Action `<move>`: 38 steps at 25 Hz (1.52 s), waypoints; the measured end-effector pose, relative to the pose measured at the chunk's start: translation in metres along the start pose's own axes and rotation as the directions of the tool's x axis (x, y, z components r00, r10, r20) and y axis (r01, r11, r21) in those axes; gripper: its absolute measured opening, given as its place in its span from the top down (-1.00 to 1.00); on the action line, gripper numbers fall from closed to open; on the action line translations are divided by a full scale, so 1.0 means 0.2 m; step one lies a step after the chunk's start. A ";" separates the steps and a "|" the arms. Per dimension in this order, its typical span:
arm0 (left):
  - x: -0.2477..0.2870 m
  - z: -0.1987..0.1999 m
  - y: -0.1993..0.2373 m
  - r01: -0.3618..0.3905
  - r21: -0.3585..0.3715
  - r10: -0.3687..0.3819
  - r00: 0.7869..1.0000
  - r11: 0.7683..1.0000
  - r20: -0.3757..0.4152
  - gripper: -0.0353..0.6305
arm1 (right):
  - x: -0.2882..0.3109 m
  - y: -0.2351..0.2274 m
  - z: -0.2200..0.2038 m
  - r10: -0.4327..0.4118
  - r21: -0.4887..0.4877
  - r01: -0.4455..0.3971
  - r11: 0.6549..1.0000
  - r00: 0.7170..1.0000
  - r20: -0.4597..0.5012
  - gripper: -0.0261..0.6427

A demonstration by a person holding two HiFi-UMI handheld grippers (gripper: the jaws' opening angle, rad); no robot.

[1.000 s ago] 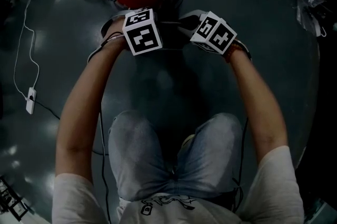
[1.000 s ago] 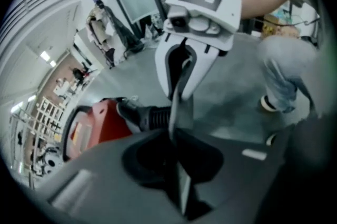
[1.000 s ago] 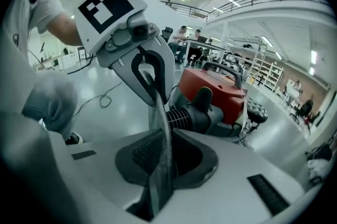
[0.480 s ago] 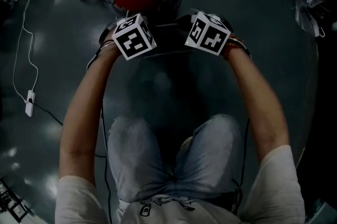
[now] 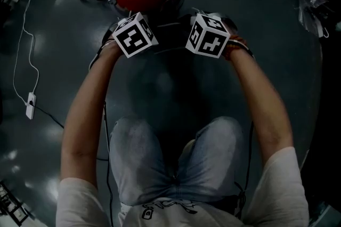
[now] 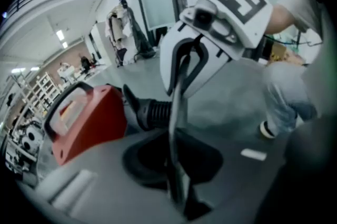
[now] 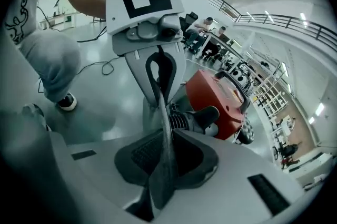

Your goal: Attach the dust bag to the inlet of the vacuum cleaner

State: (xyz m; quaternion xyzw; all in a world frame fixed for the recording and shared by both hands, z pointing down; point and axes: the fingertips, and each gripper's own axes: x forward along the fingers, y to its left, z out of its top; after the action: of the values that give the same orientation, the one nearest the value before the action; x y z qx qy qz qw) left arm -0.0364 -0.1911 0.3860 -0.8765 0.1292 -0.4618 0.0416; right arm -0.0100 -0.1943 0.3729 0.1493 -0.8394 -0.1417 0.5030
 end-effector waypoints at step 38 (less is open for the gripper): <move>0.02 0.04 0.05 -0.079 0.005 0.079 0.996 0.997 -0.048 0.80 | 0.02 -0.07 -0.04 -0.080 0.011 0.081 0.997 0.995 -0.053 0.78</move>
State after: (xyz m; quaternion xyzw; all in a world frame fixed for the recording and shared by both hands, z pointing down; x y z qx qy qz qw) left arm -0.0291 -0.2031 0.3827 -0.8593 0.1640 -0.4809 0.0583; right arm -0.0021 -0.2091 0.3738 0.1901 -0.8201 -0.1525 0.5178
